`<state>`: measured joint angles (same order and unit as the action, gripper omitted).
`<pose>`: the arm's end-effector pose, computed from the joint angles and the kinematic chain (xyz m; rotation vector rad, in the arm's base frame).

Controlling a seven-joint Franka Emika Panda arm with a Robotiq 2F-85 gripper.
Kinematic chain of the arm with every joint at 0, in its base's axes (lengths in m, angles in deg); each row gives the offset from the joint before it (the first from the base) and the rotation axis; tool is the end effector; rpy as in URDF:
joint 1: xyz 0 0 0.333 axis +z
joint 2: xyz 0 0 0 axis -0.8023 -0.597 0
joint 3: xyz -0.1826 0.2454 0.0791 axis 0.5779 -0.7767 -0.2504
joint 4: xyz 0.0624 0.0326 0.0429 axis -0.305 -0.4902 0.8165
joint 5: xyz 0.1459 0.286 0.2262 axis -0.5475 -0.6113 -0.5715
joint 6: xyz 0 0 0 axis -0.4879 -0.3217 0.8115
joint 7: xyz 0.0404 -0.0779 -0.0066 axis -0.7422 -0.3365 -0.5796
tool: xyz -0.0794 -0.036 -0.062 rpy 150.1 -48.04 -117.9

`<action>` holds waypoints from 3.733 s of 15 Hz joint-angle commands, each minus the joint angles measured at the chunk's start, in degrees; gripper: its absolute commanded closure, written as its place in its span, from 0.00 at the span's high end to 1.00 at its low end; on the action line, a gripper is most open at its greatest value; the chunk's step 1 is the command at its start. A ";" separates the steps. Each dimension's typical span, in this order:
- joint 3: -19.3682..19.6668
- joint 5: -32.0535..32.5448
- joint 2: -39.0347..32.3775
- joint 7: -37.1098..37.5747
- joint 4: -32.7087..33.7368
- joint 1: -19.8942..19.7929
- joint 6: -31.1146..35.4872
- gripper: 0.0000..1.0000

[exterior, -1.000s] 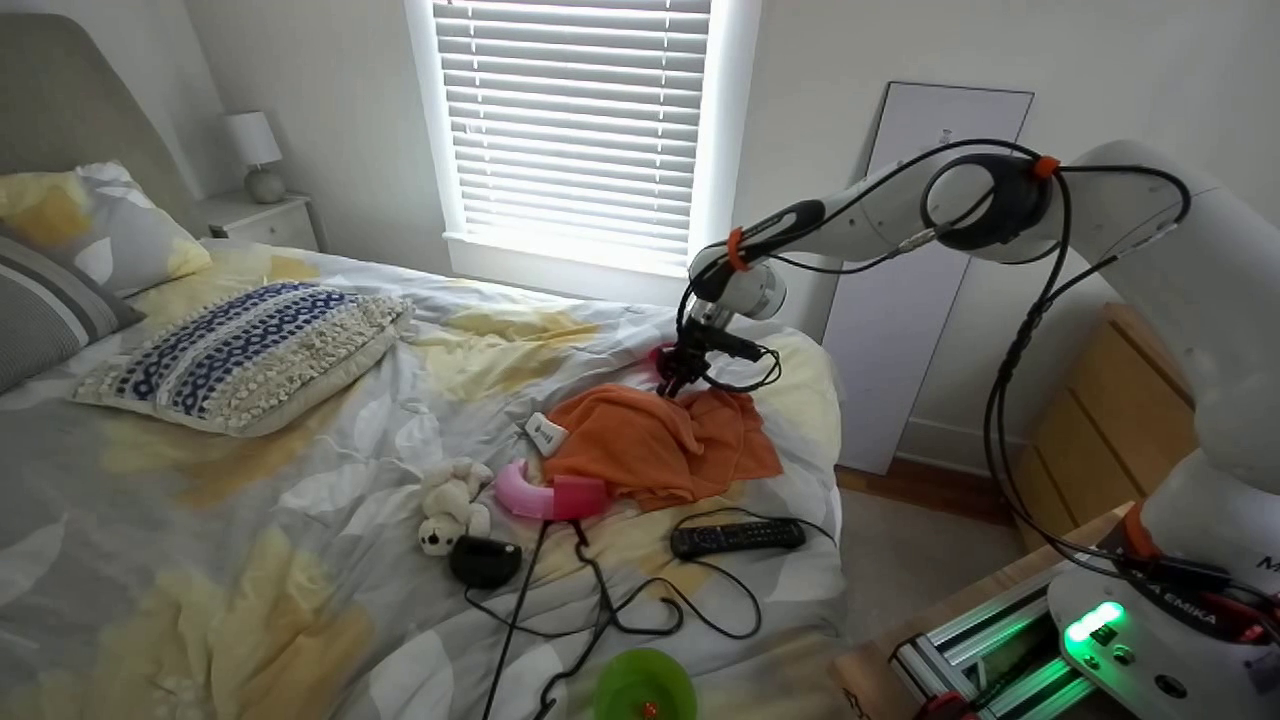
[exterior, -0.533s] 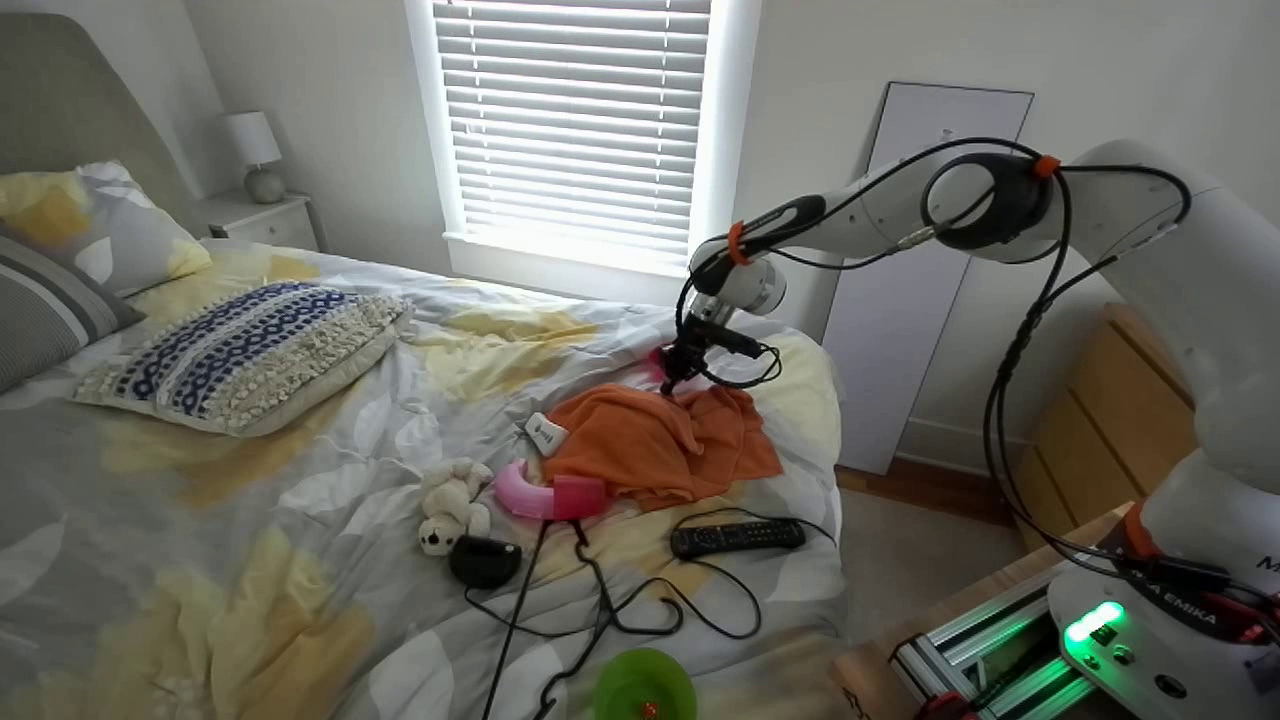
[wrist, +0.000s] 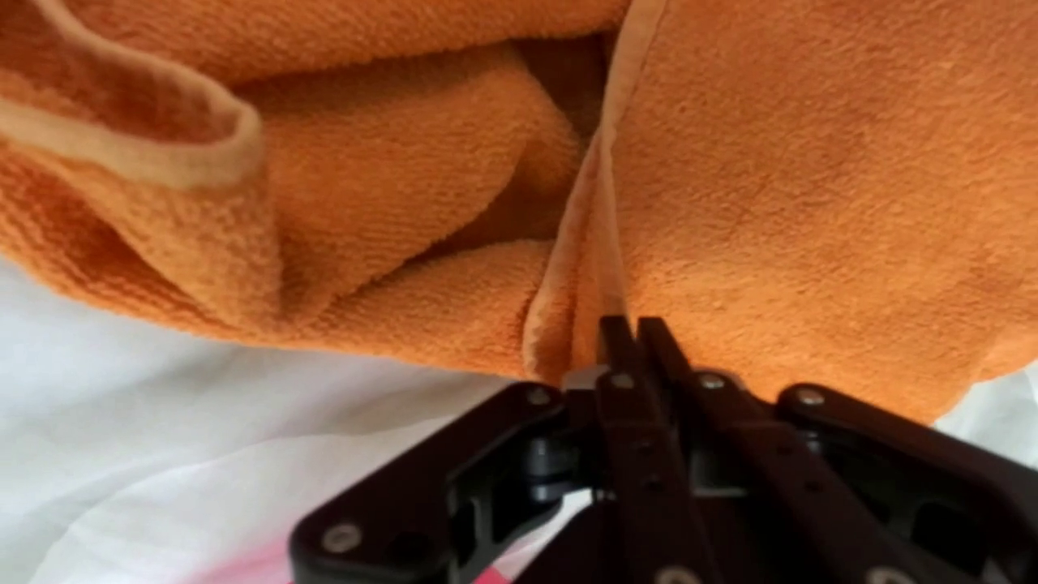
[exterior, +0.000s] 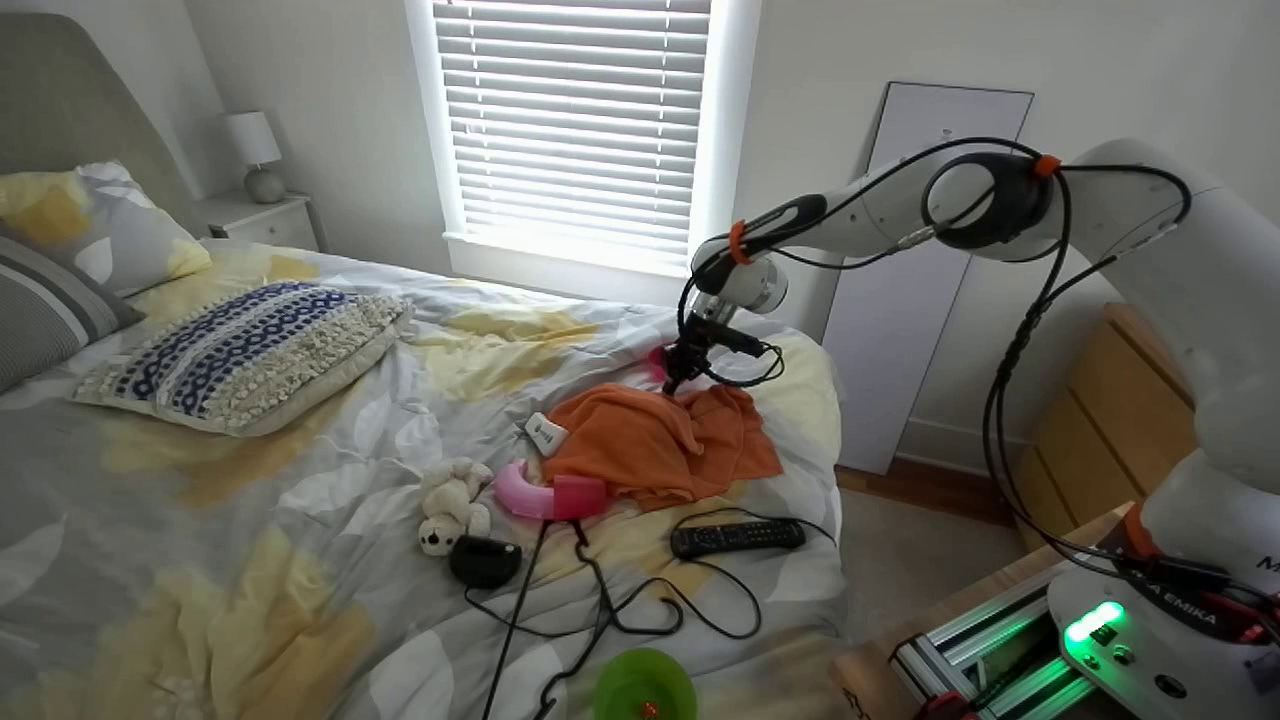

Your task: Pick up the orange towel and move it a little to the right

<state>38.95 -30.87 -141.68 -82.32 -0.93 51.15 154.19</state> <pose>0.7076 0.1558 0.0608 -2.6415 -0.1152 0.0933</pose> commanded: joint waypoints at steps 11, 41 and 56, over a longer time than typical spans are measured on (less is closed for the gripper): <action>0.41 -1.26 -1.71 1.98 2.04 1.33 -5.31 0.38; 24.83 26.33 38.49 17.57 -23.03 12.87 21.17 0.01; 42.83 44.69 40.58 32.82 -18.65 18.32 27.25 0.01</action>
<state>74.02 6.90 -102.76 -56.20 -20.68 65.74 180.18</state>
